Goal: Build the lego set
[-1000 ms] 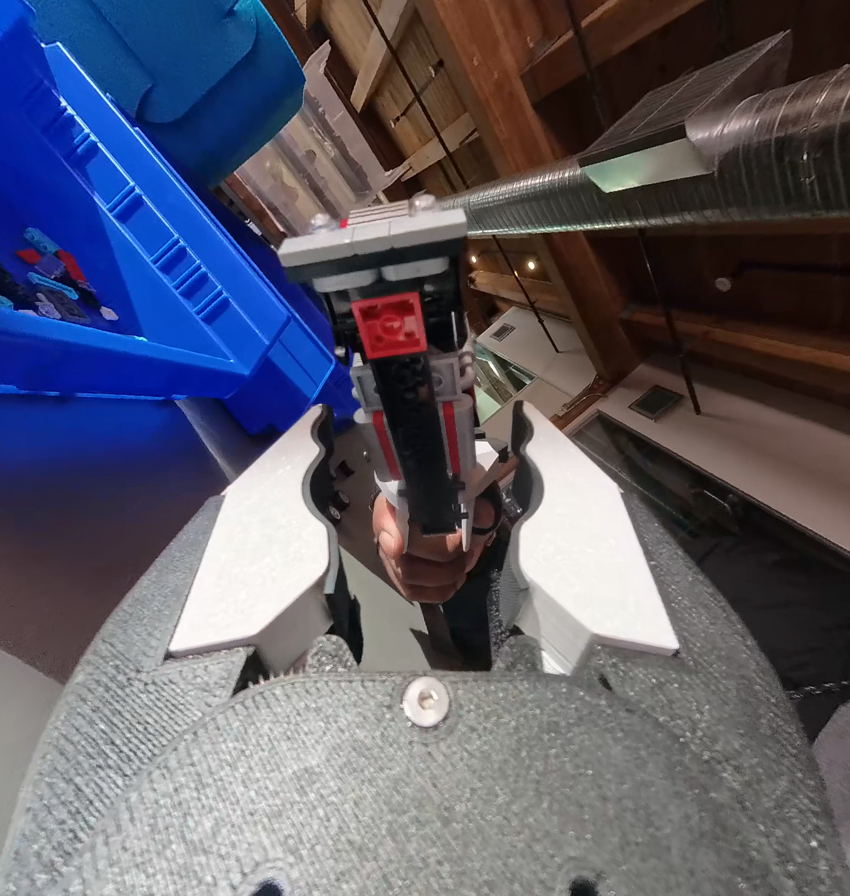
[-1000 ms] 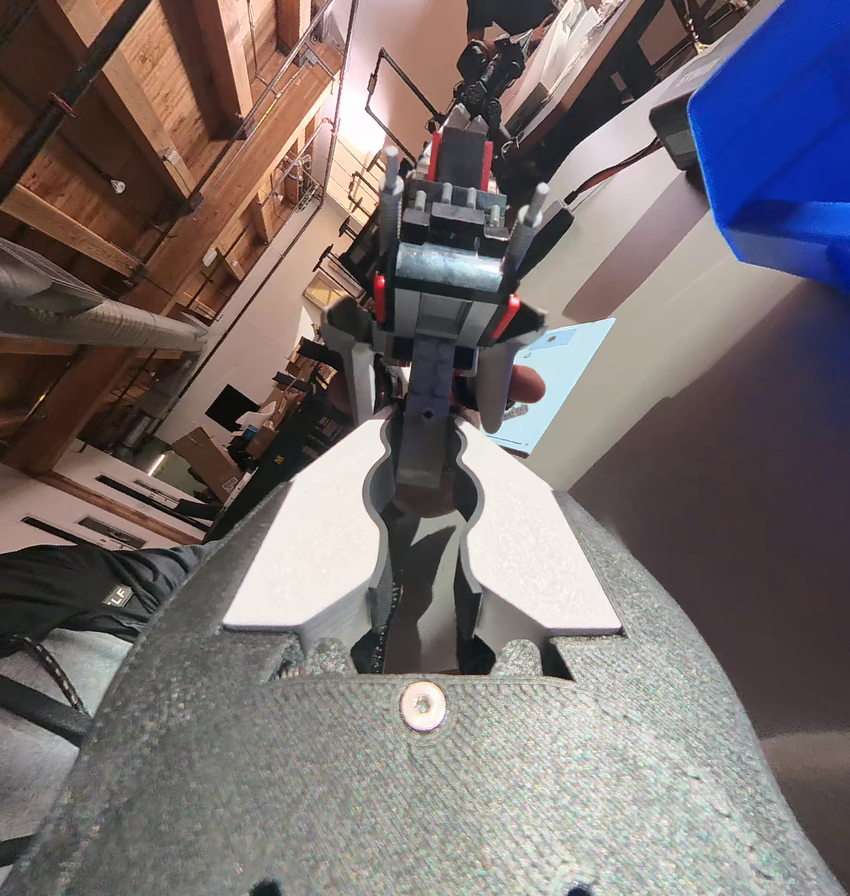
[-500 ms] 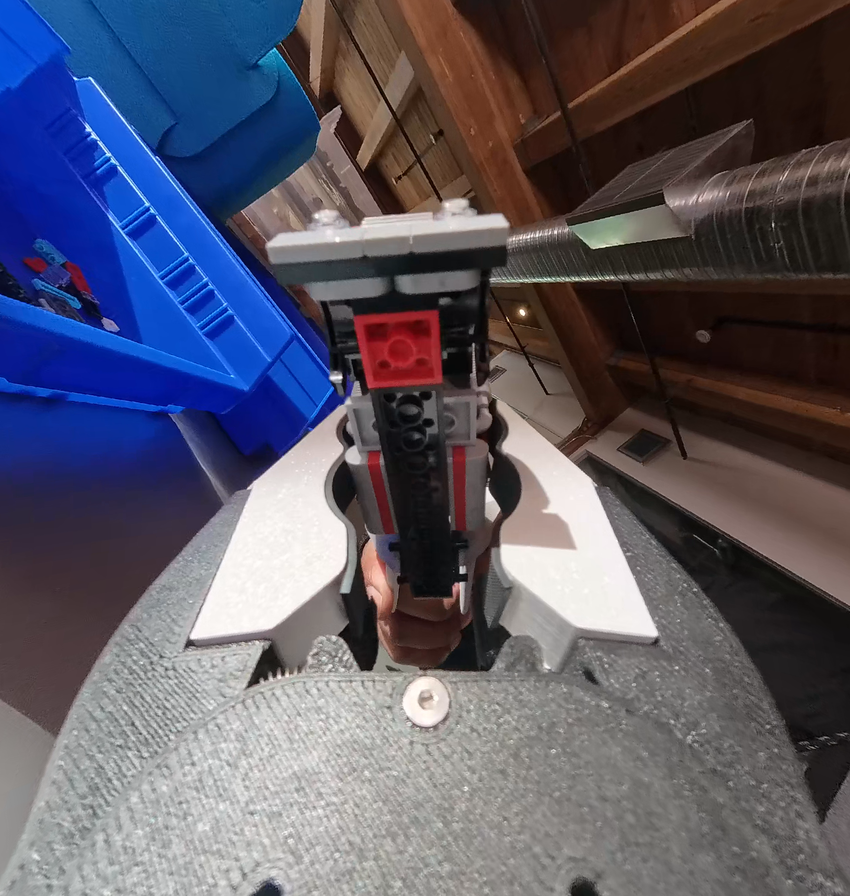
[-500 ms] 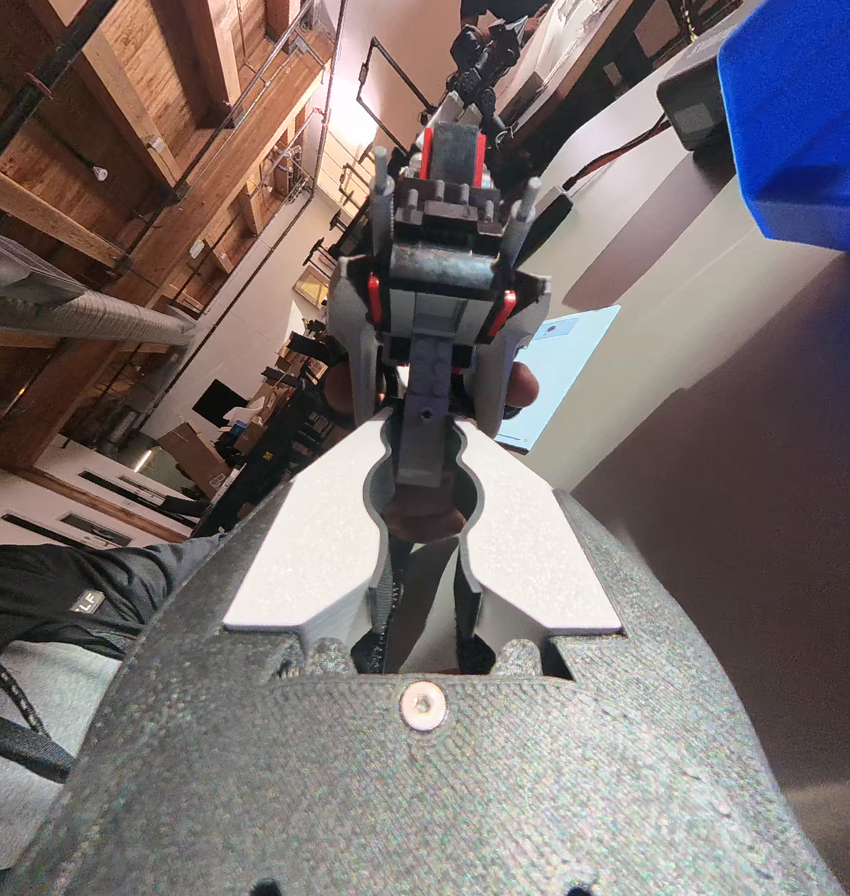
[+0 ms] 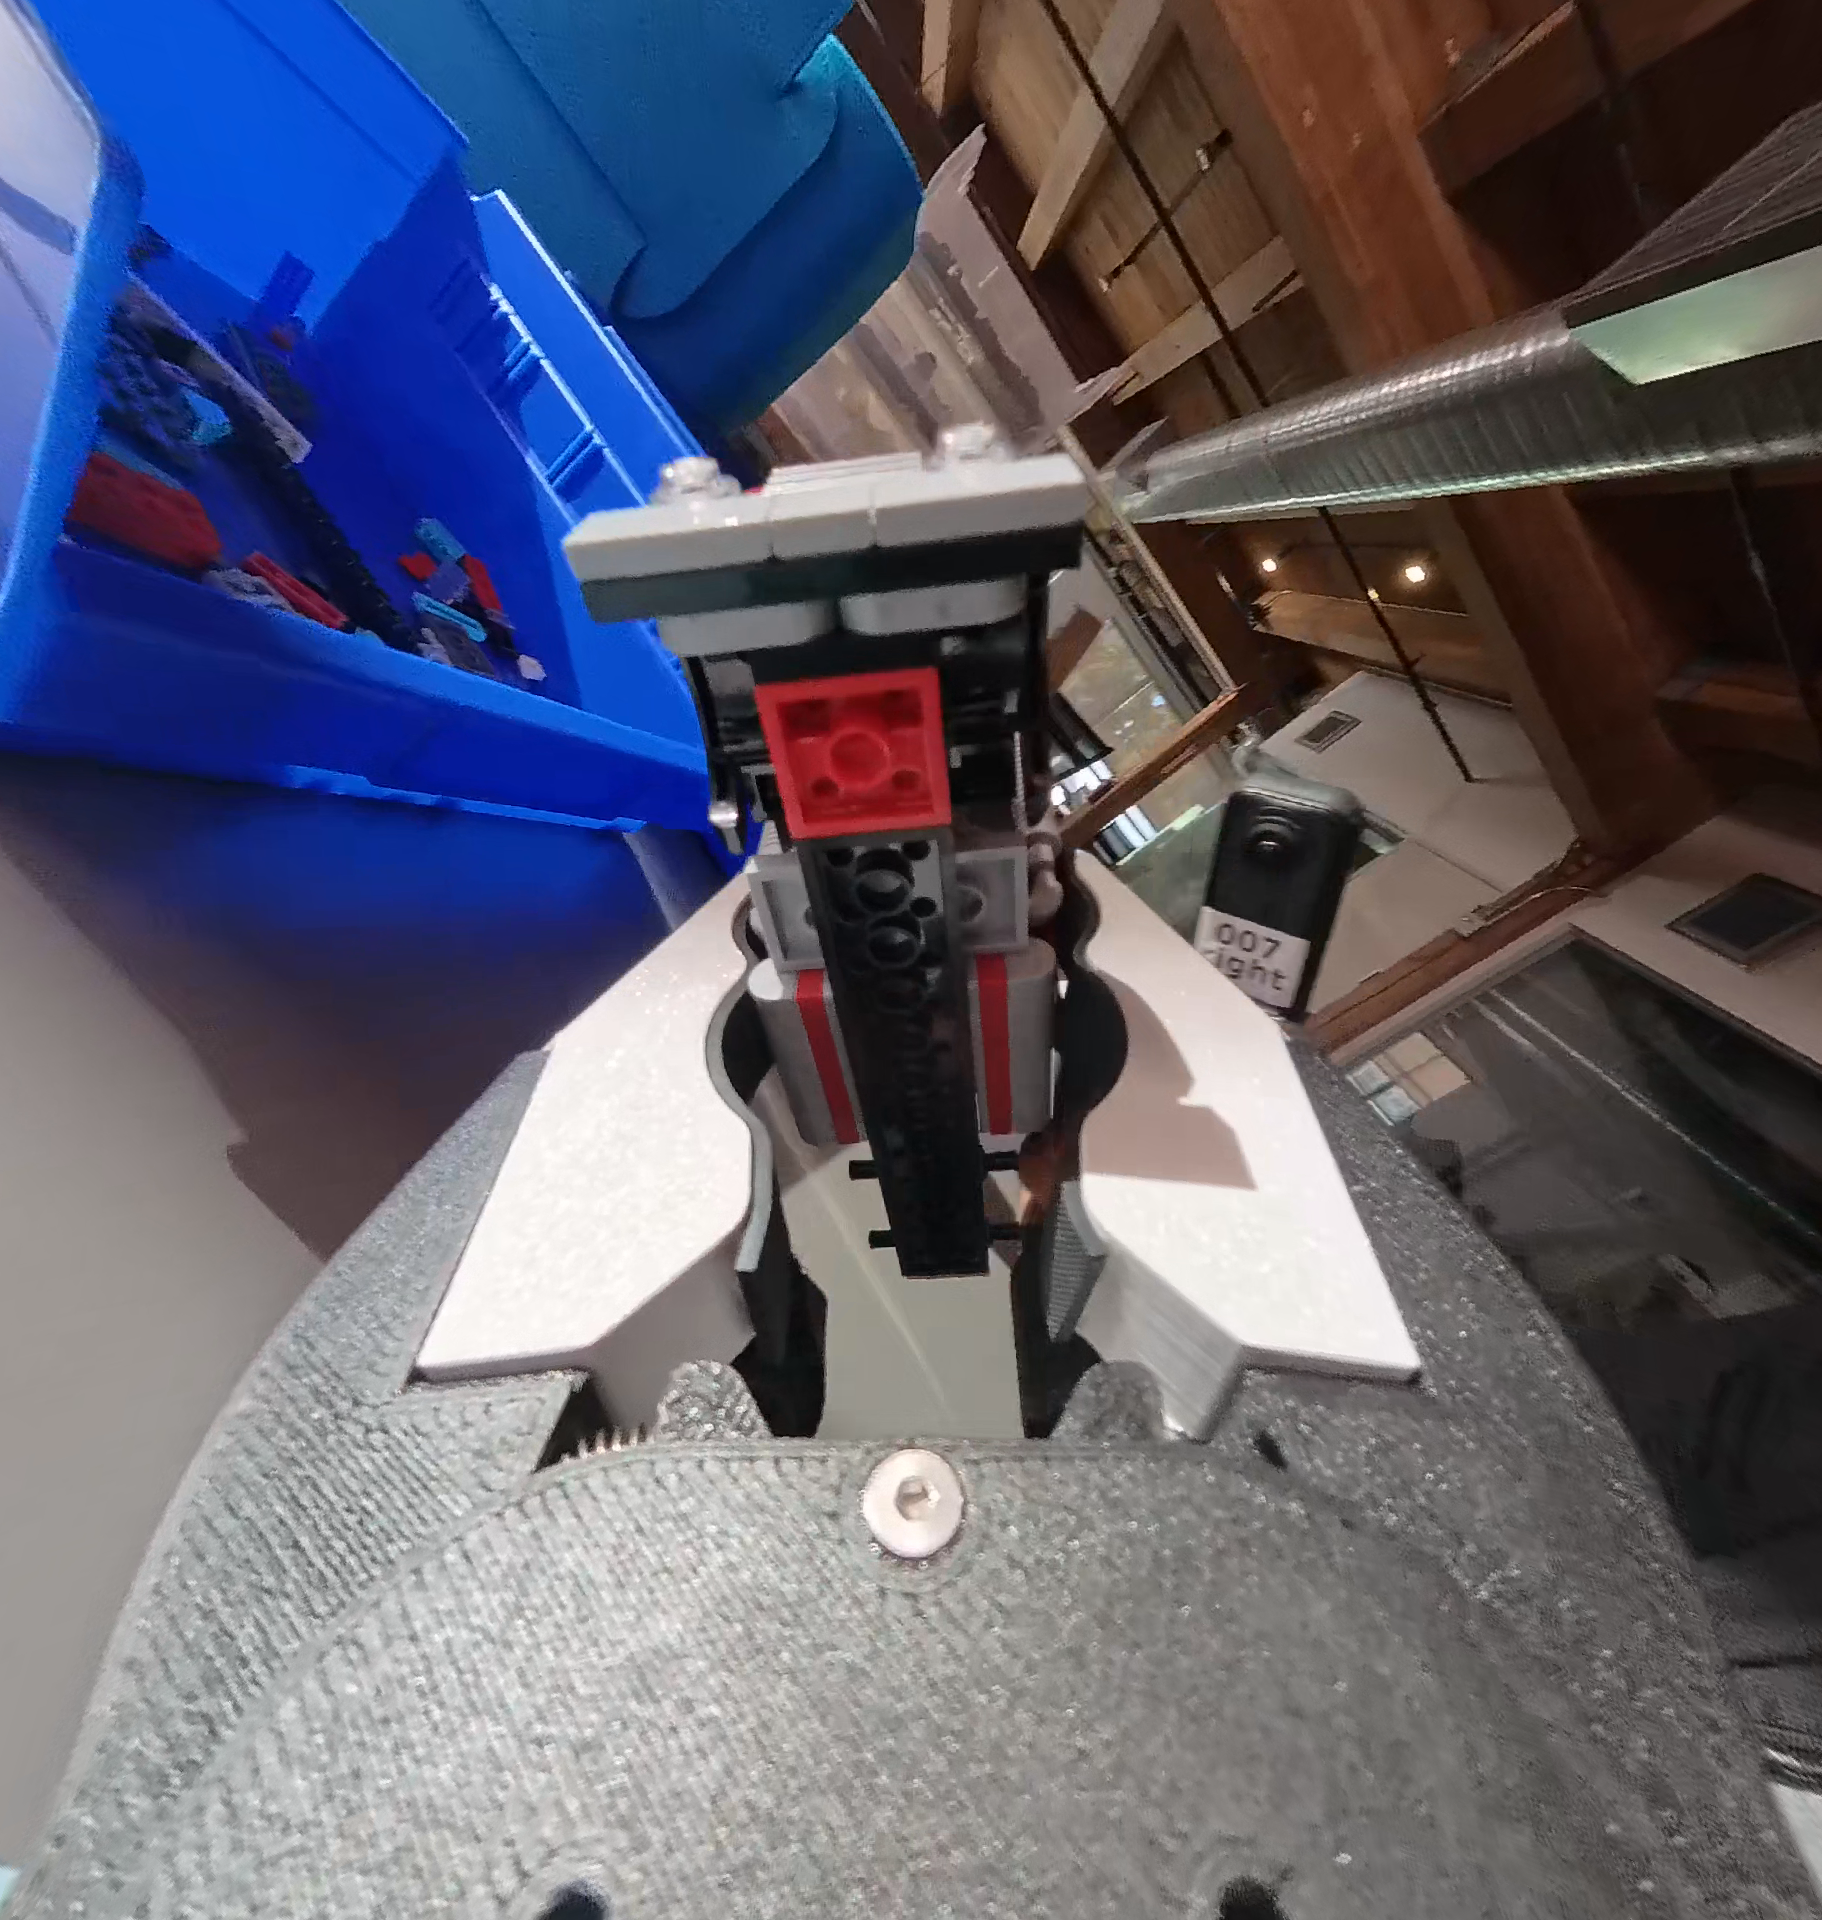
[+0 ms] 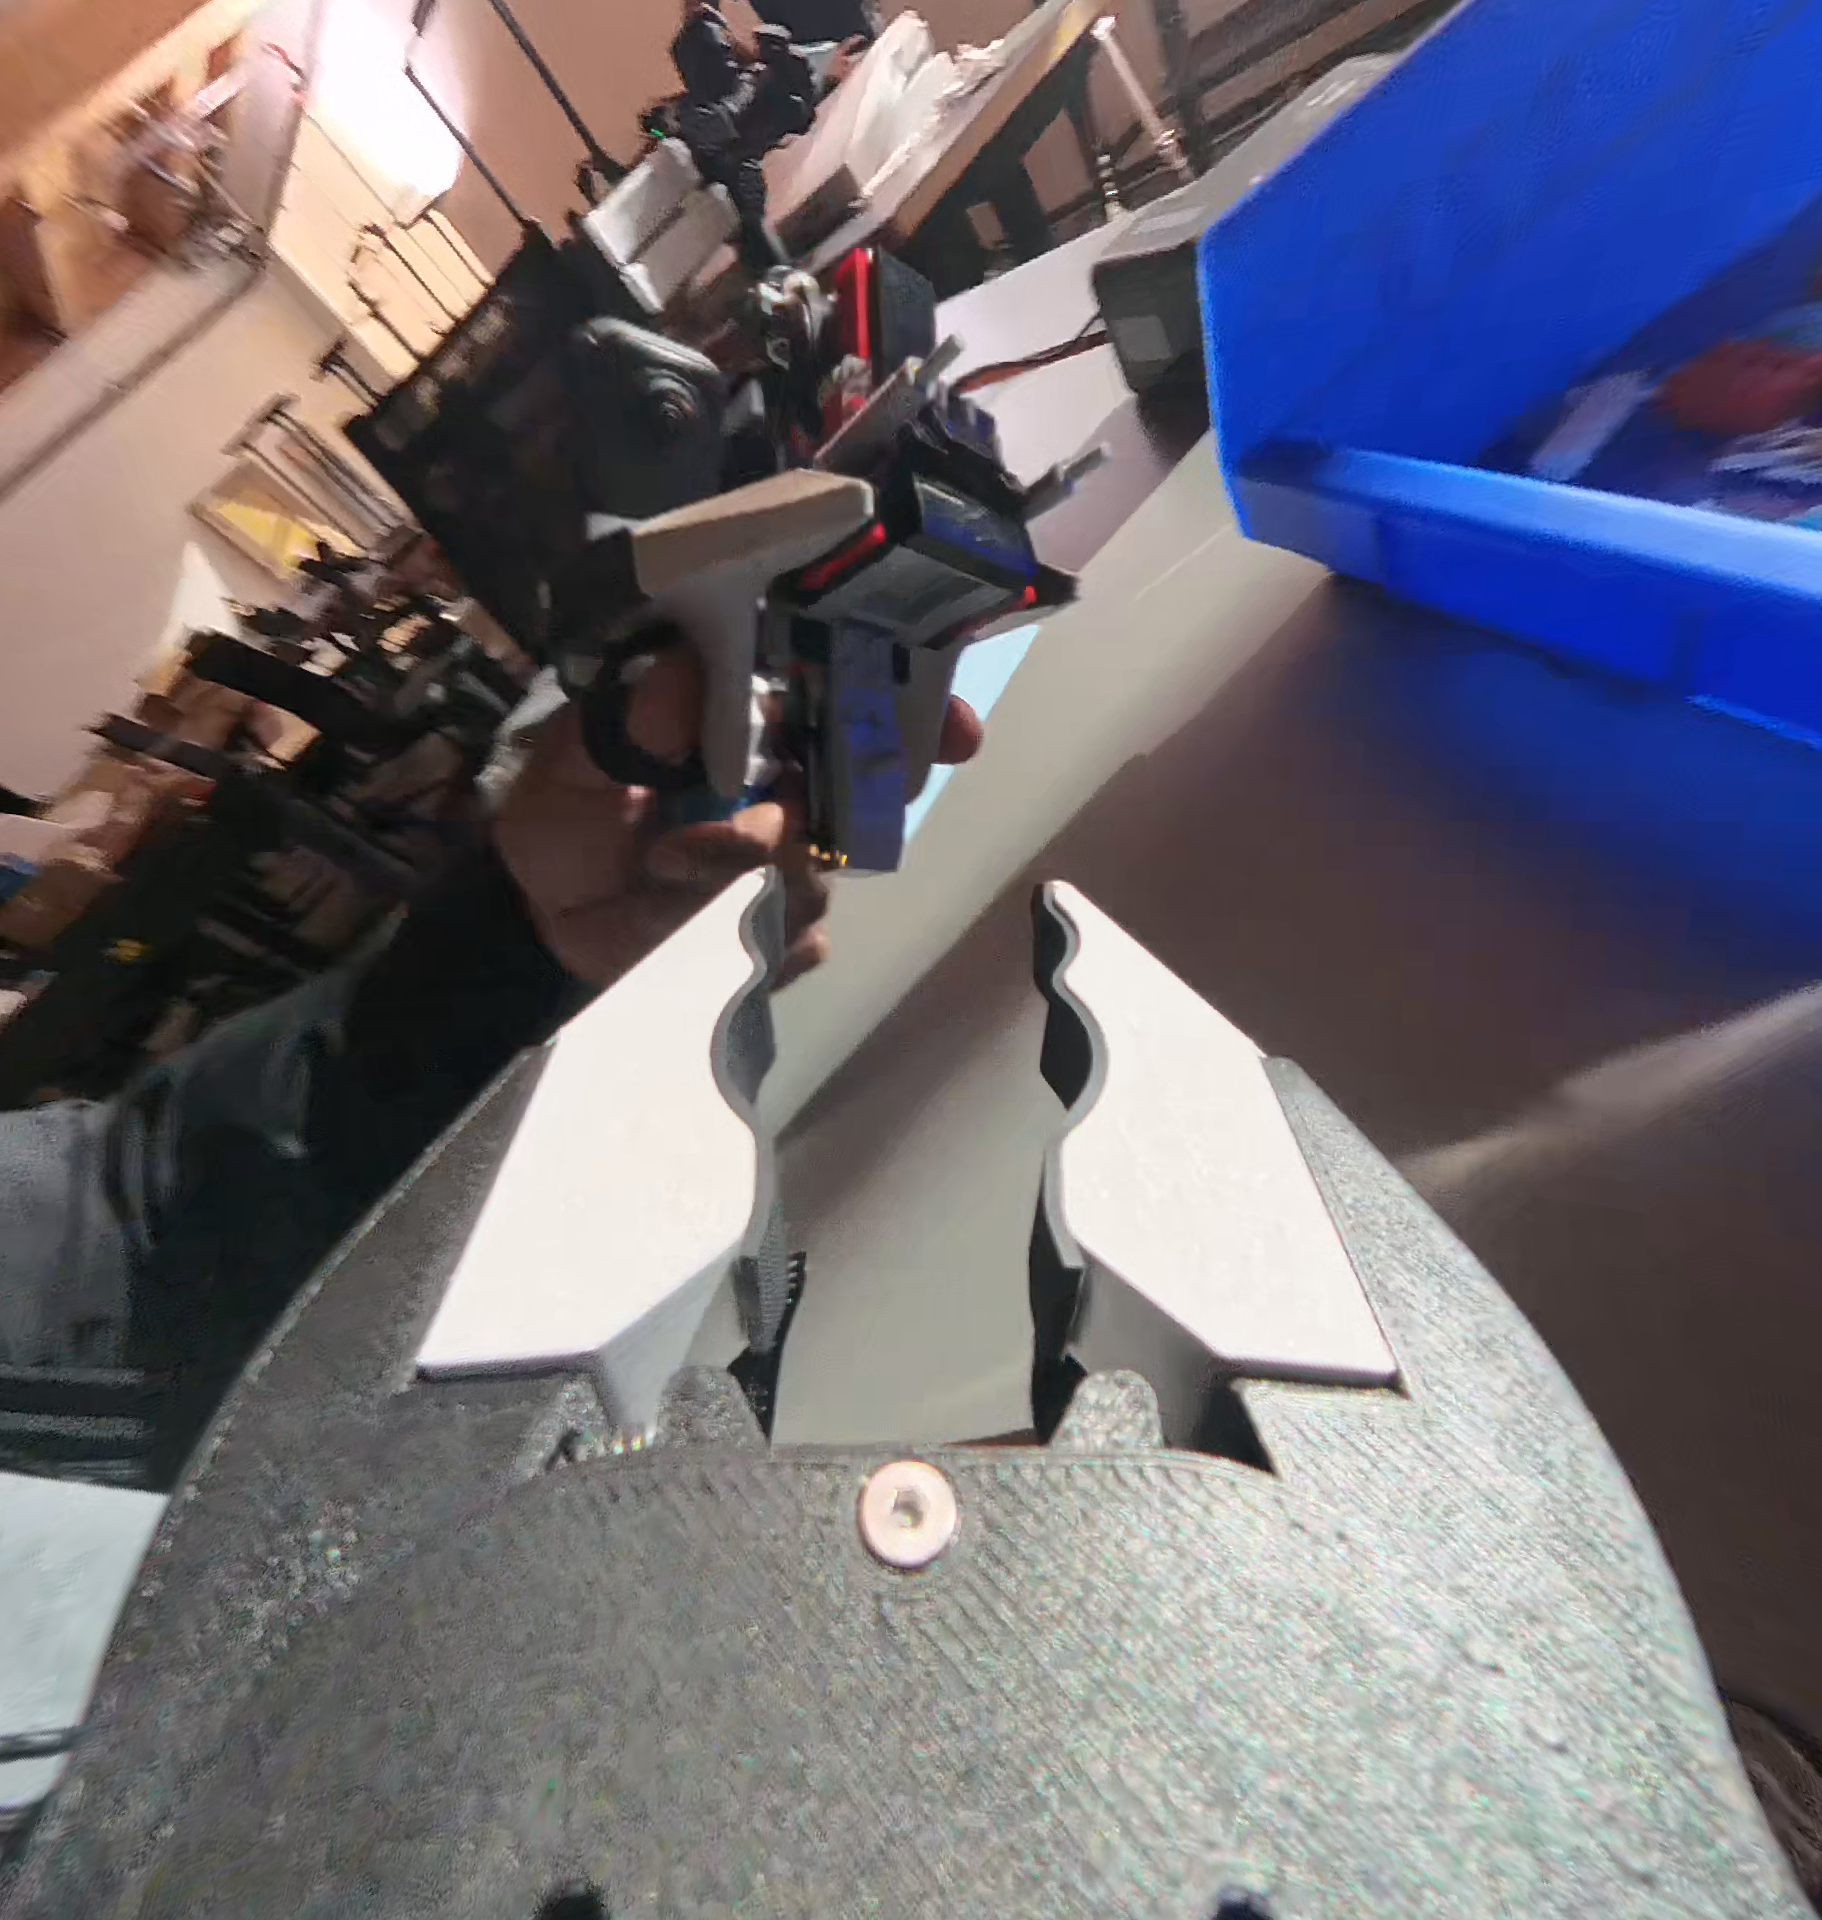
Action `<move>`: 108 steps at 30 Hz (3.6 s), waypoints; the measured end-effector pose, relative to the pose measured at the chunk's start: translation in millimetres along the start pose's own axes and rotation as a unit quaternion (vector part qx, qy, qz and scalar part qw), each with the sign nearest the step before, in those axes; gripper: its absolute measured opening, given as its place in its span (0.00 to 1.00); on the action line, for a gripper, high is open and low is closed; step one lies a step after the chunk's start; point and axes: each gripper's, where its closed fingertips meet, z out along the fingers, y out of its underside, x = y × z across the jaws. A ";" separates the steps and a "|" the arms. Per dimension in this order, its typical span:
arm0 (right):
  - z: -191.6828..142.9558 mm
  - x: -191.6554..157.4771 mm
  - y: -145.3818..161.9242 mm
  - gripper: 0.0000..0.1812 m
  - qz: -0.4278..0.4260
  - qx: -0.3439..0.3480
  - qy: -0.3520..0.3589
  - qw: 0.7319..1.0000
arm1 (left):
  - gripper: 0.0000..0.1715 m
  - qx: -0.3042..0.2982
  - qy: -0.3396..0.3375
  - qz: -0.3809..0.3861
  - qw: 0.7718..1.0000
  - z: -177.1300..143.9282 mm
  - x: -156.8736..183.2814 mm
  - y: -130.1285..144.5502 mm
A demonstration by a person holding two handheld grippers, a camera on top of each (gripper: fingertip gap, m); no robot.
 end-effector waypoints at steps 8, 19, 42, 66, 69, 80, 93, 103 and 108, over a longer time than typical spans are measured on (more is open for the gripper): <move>-87.9 47.0 14.4 0.23 -0.122 -0.046 0.168 0.977 | 0.32 -0.043 -0.065 -0.028 0.997 2.2 -20.5 18.1; -164.9 104.2 52.5 0.22 -0.121 -0.140 0.249 0.951 | 0.32 -0.107 -0.062 -0.075 0.990 11.6 -17.1 49.0; -102.2 97.1 65.3 0.12 -0.186 -0.208 0.192 0.941 | 0.32 -0.143 -0.055 -0.090 0.984 17.0 -14.5 68.2; -11.1 -21.7 -41.7 0.12 -0.274 -0.029 0.015 0.961 | 0.32 -0.197 -0.034 -0.096 0.975 27.8 2.6 99.2; -7.1 -20.5 -45.4 0.12 -0.268 -0.012 0.012 0.963 | 0.32 -0.191 -0.026 -0.101 0.976 29.0 4.7 98.2; -1.3 -14.1 -53.1 0.12 -0.253 0.052 -0.011 0.966 | 0.32 -0.174 -0.041 -0.096 0.979 29.8 -0.9 95.0; 43.2 -21.7 -77.7 0.12 -0.275 0.027 -0.084 0.957 | 0.32 -0.101 -0.060 -0.102 0.988 15.2 -19.3 59.1; 73.6 -41.4 -121.2 0.12 -0.296 0.047 -0.120 0.947 | 0.32 -0.024 -0.070 -0.100 0.992 3.3 -35.7 20.6; 83.6 -36.4 -114.3 0.12 -0.288 0.041 -0.124 0.949 | 0.32 -0.025 -0.055 -0.127 0.990 3.3 -38.7 18.3</move>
